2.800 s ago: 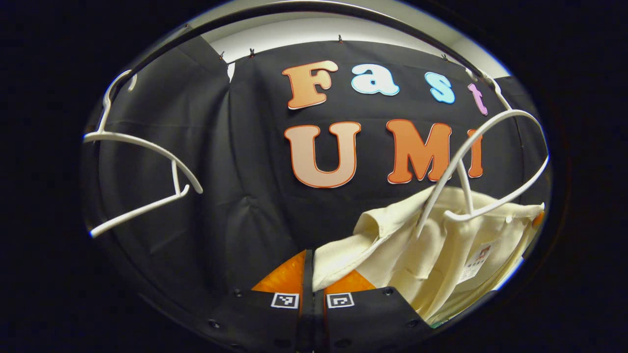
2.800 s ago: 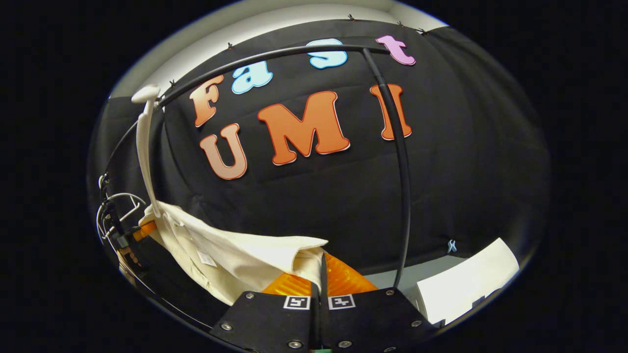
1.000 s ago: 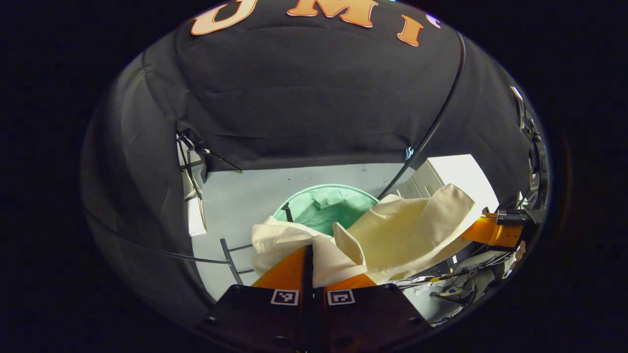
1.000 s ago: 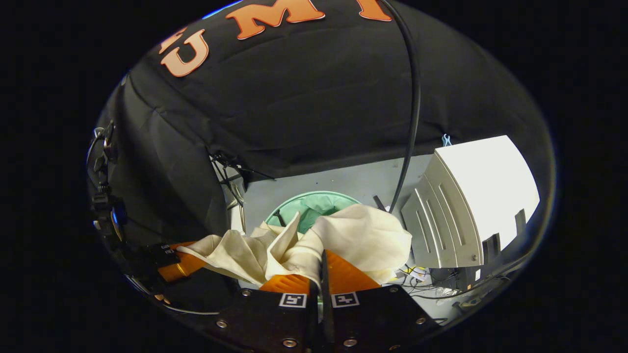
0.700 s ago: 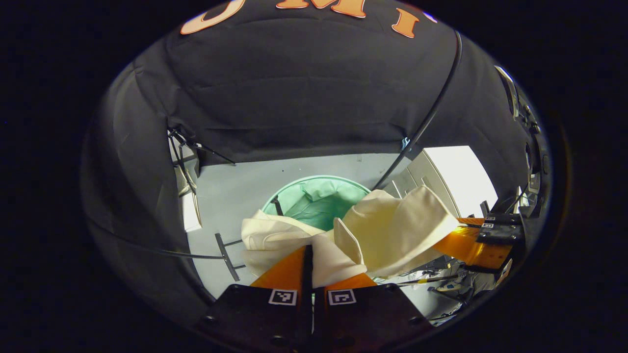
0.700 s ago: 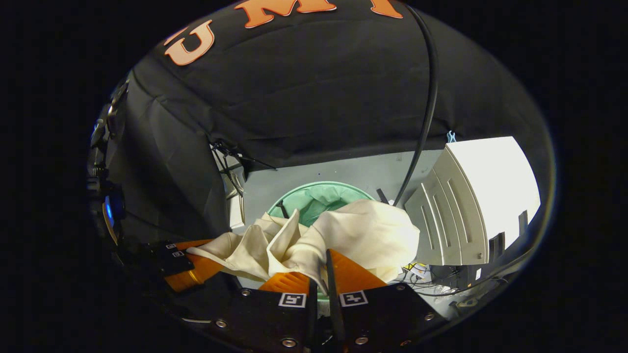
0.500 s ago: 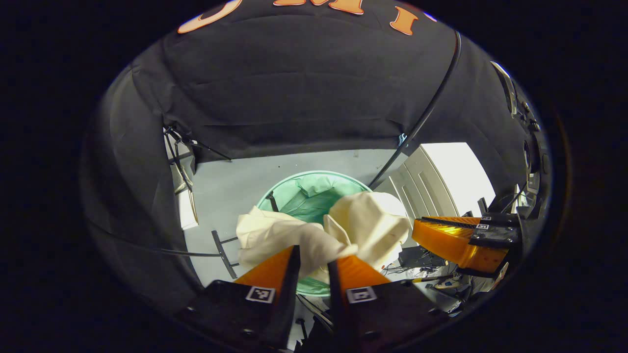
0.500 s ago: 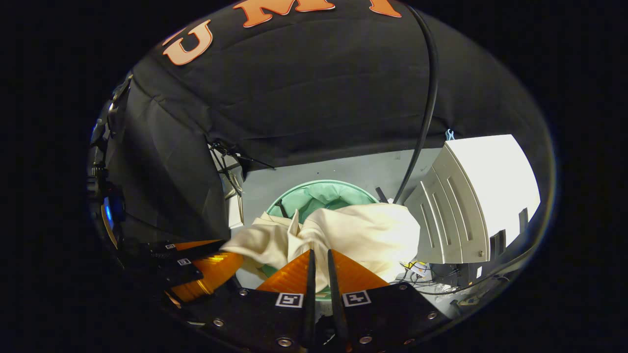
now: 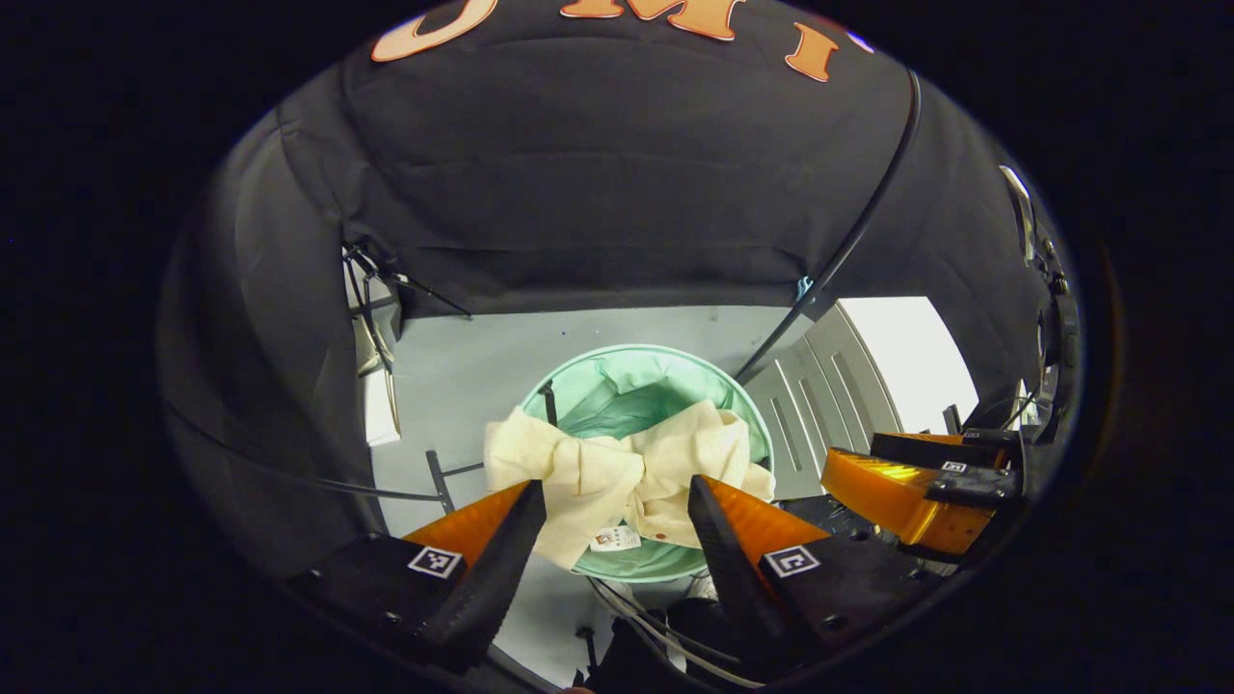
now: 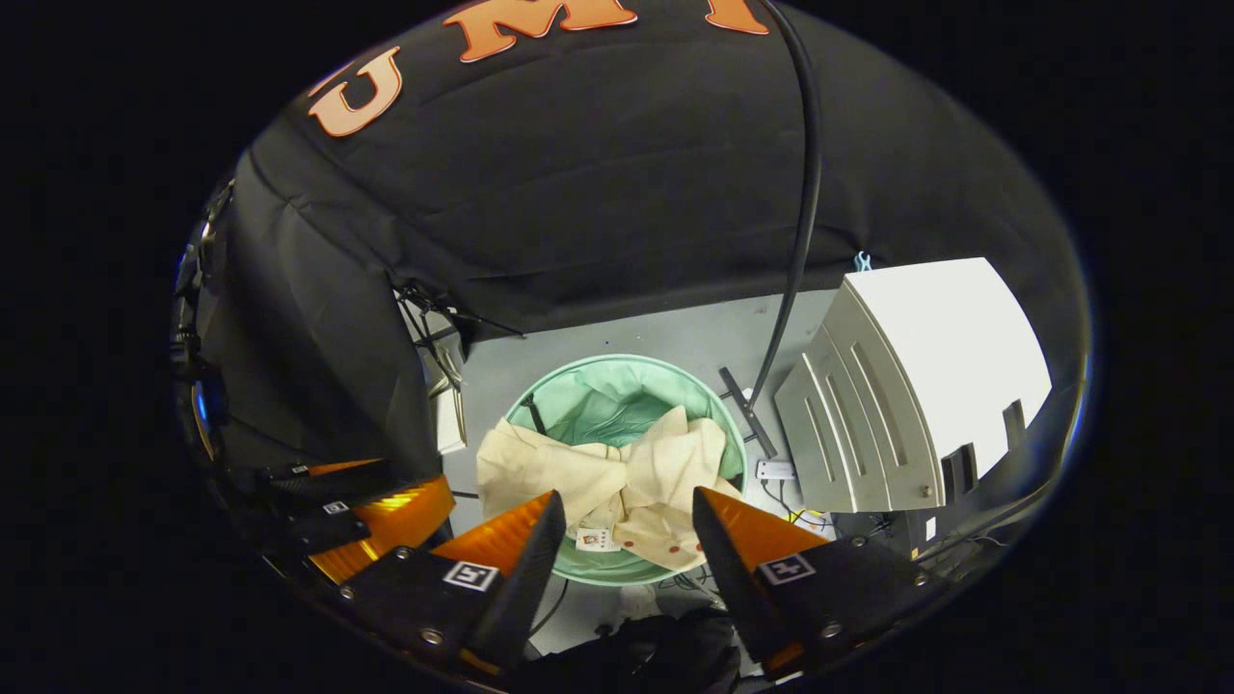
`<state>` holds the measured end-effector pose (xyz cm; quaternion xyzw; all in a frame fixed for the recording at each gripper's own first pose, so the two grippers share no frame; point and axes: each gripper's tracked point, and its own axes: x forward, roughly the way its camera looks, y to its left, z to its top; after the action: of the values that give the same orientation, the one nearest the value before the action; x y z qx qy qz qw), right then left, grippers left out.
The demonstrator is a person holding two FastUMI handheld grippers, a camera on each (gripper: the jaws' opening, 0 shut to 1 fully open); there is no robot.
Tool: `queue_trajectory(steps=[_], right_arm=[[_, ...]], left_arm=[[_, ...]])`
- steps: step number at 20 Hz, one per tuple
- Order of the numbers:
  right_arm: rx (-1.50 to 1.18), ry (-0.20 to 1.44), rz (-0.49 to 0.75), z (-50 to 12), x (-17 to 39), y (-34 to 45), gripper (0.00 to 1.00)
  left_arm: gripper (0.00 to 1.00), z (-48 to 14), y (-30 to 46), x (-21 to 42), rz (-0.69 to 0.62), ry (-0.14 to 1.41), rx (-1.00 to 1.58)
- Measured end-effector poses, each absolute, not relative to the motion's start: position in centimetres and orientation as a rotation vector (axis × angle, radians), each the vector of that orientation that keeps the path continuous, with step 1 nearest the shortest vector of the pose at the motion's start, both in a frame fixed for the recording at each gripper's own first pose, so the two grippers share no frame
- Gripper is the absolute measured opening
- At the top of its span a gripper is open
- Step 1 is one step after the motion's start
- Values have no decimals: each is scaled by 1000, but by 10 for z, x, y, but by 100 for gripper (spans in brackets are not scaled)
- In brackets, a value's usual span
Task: Grasp the clothes on the hanger with both hands and then place them into the laundry hamper below.
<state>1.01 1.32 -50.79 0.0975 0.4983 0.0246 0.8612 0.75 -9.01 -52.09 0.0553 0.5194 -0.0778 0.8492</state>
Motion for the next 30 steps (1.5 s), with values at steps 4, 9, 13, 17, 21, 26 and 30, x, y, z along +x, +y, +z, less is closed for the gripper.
queue_trajectory(steps=[4, 9, 13, 17, 21, 26, 30], right_arm=[[181, 995, 55, -477, 10, 10, 94], [154, 901, 81, -415, 13, 10, 94], [136, 814, 101, -357, 15, 11, 94], [102, 714, 112, -299, 22, 5, 94], [88, 611, 112, -240, 29, 0, 94], [81, 499, 122, -180, 30, 5, 94], [65, 401, 120, -128, 30, 4, 94]], left_arm=[[100, -483, -86, 14, -163, 1015, 122], [98, -421, -78, 26, -146, 891, 106], [98, -363, -70, 34, -127, 773, 112], [98, -290, -68, 42, -125, 646, 100], [100, -213, -69, 49, -129, 500, 85], [97, -125, -74, 60, -146, 342, 78], [97, -64, -70, 60, -135, 211, 76]])
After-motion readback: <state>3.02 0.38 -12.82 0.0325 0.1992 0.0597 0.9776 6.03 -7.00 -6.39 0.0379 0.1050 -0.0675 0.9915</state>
